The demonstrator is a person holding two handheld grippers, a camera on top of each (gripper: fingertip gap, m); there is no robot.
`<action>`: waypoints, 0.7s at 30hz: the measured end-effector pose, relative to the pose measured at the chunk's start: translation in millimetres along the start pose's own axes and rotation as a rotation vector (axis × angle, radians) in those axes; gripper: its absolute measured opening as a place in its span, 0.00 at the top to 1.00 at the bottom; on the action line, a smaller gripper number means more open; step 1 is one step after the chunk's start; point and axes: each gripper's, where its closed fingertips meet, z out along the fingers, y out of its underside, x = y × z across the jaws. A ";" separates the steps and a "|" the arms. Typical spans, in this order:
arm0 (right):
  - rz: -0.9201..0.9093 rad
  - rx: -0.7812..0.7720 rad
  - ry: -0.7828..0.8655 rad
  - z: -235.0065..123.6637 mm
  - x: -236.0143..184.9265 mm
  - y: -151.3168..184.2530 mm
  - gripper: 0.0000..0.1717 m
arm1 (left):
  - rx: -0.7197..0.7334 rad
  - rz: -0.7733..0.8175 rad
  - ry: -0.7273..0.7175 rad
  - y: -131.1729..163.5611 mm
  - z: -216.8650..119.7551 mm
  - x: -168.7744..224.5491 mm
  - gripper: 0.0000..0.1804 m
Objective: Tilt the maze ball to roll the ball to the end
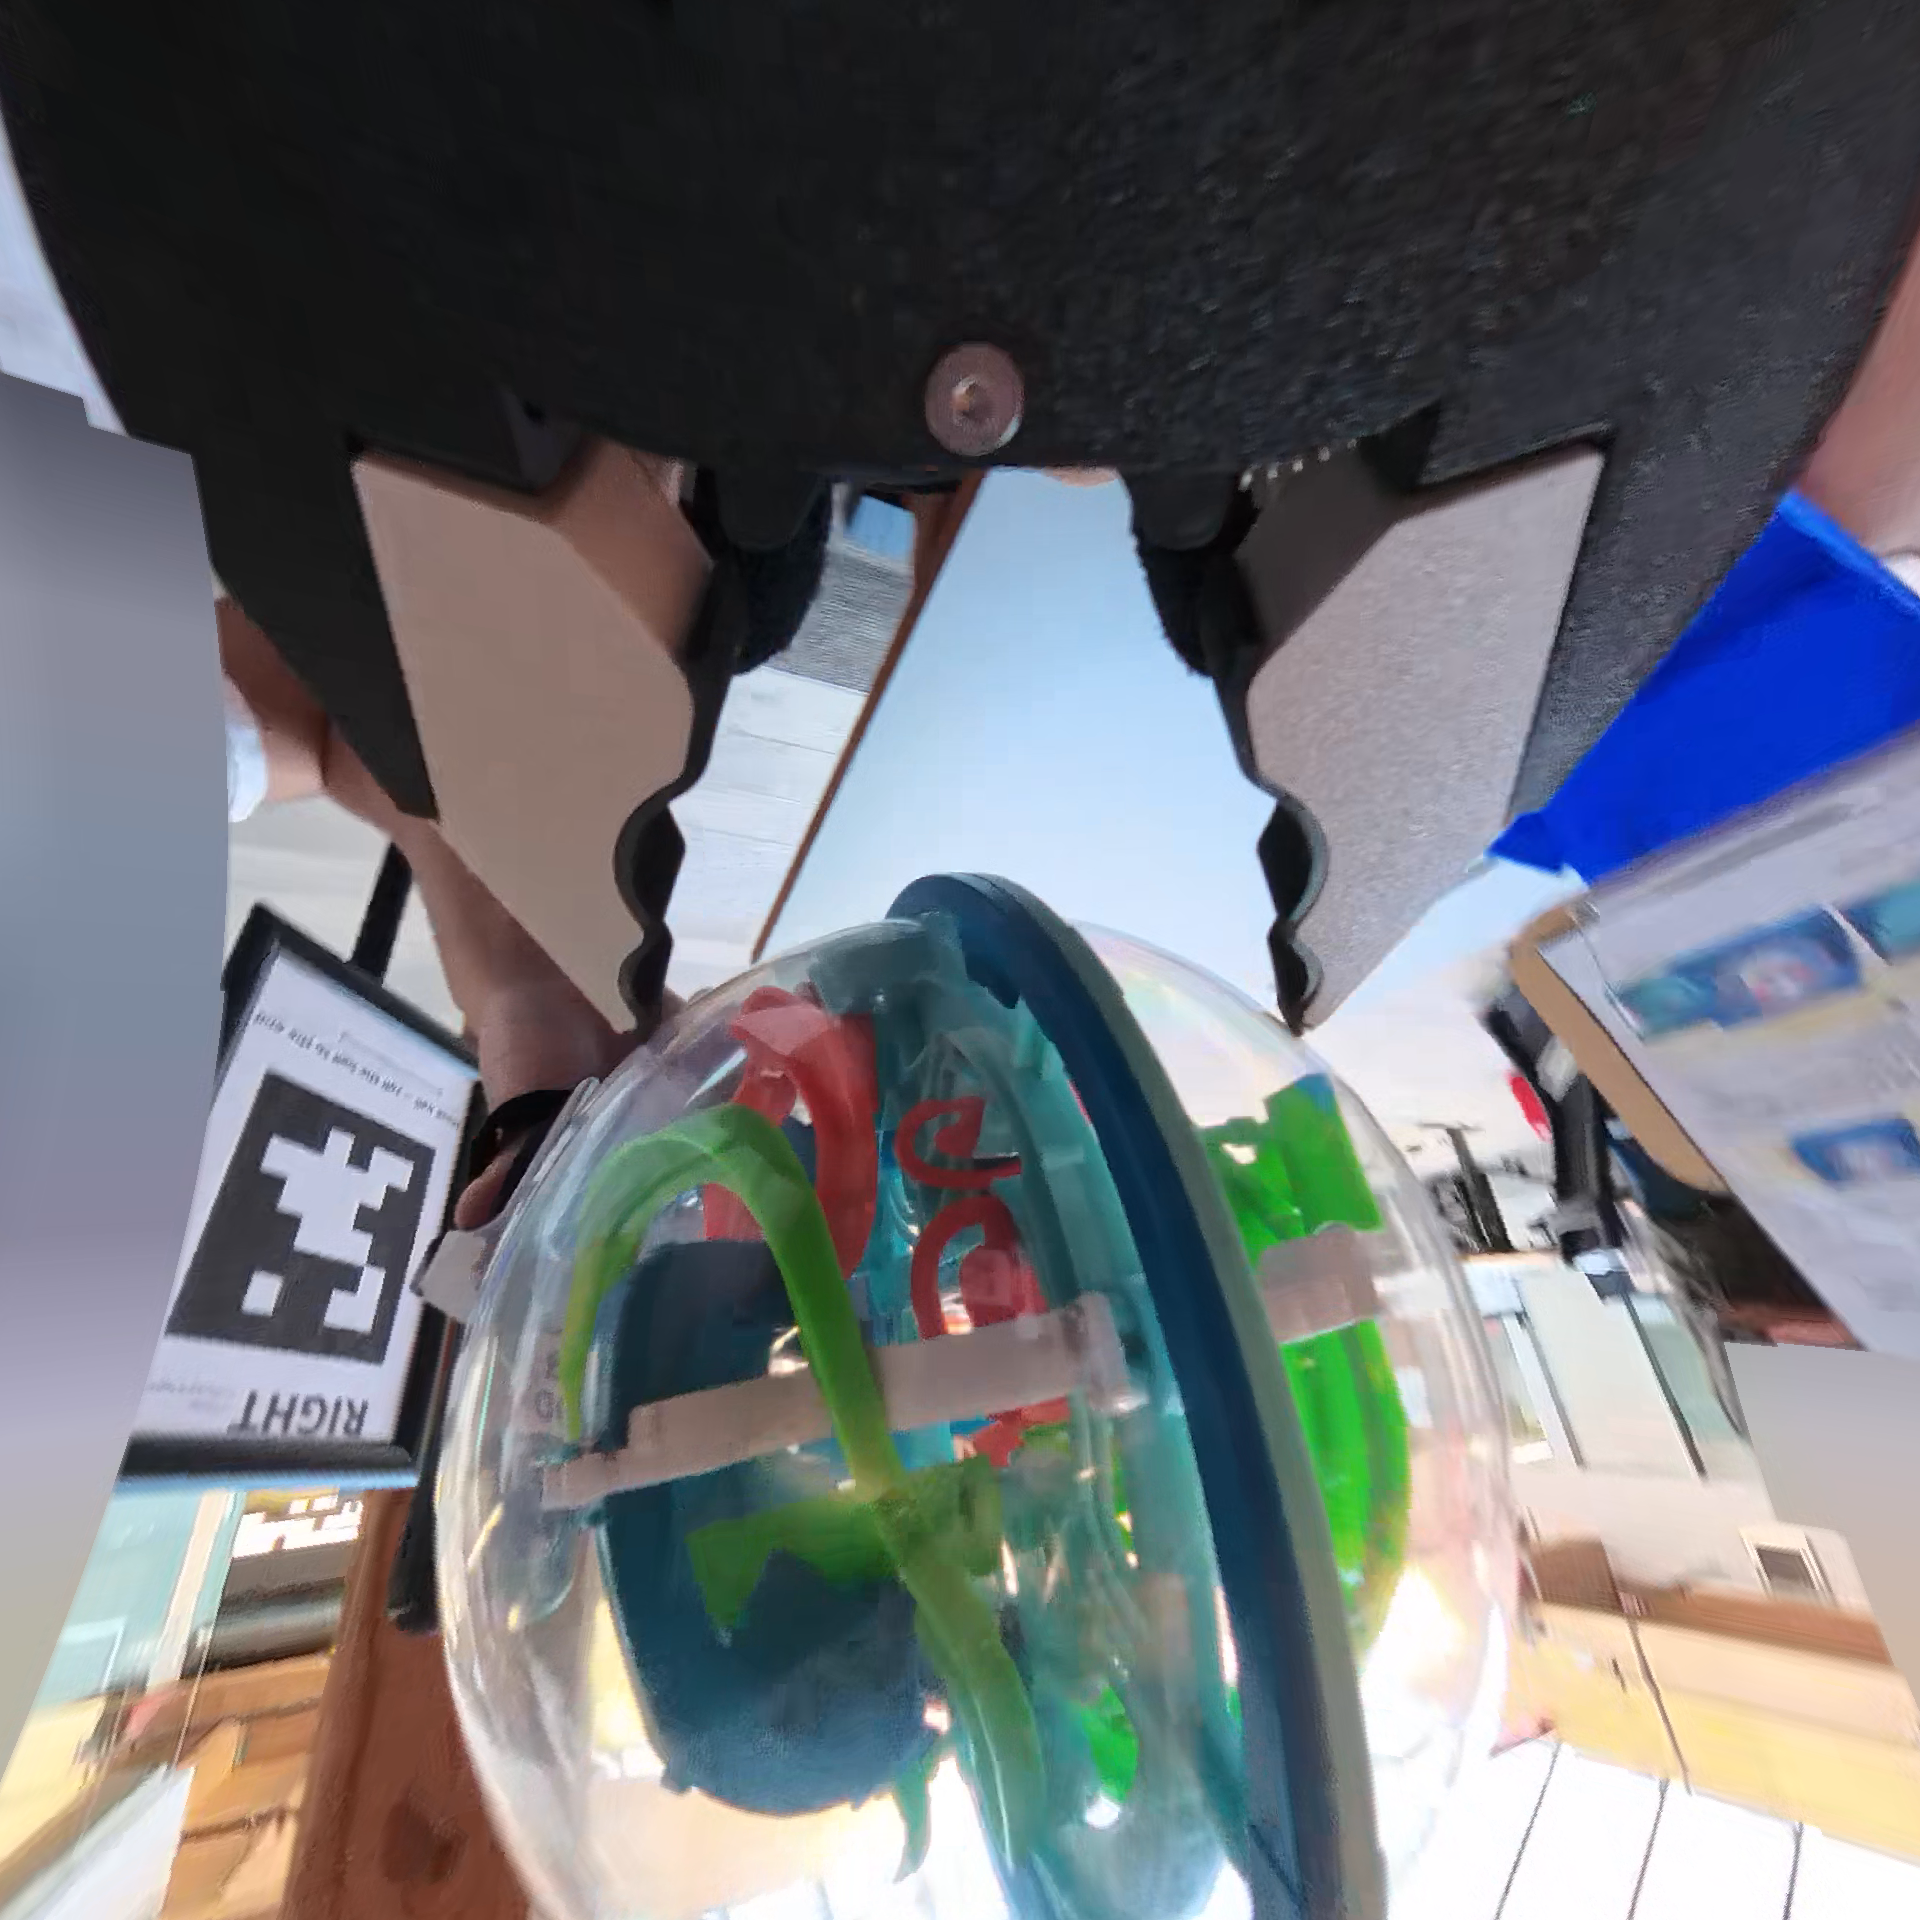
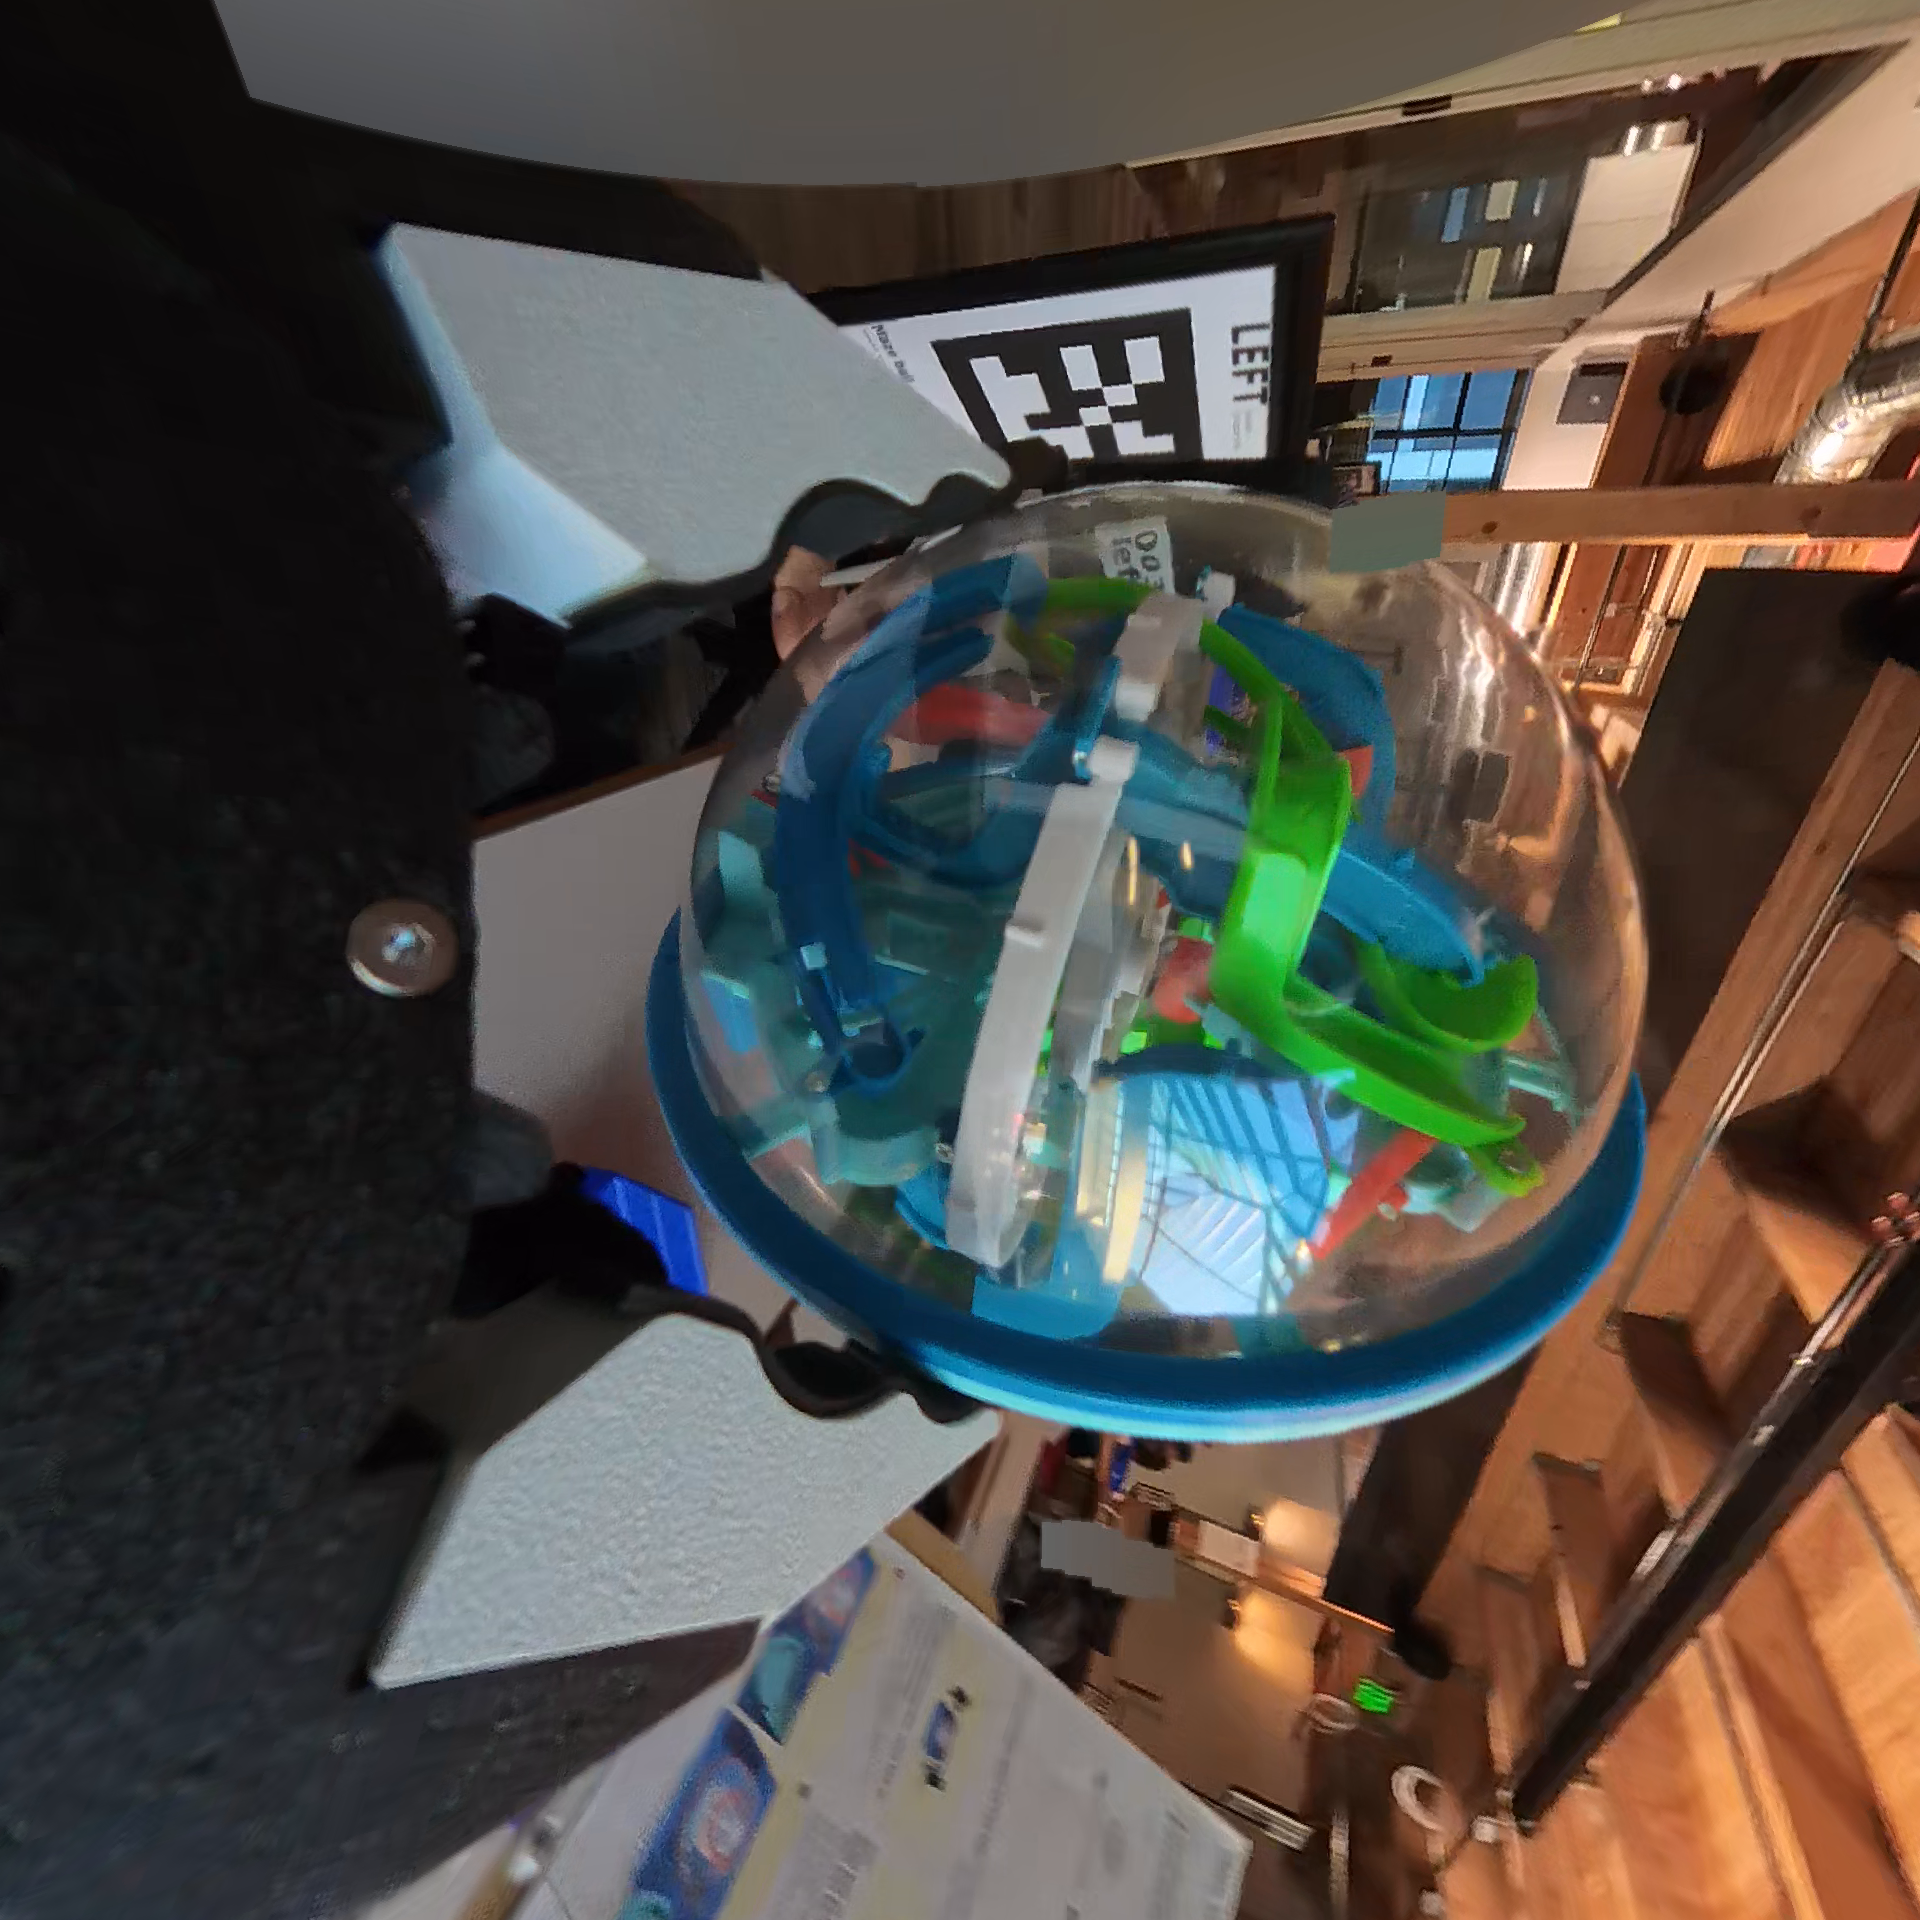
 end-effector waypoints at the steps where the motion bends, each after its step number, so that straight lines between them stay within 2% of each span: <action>1: 0.056 -0.025 0.009 2.9 6.7 10.9 0.11 | -0.010 -0.072 -0.005 11.5 1.4 -6.1 0.37; 3: 0.168 -0.074 0.024 8.7 20.6 41.6 0.11 | -0.035 -0.212 -0.024 42.0 3.1 -20.0 0.37; 7: 0.482 -0.244 0.038 15.0 45.3 139.3 0.11 | -0.102 -0.462 -0.102 120.6 0.5 -51.3 0.37; 10: 0.675 -0.353 0.041 21.3 56.2 200.9 0.11 | -0.098 -0.578 -0.159 163.1 -4.4 -73.8 0.37; 15: 0.793 -0.390 0.054 36.1 65.0 249.9 0.09 | -0.111 -0.688 -0.207 200.0 -13.4 -95.1 0.37; 21: 0.864 -0.474 0.094 39.4 69.1 278.6 0.11 | -0.118 -0.814 -0.208 225.7 -14.6 -101.4 0.38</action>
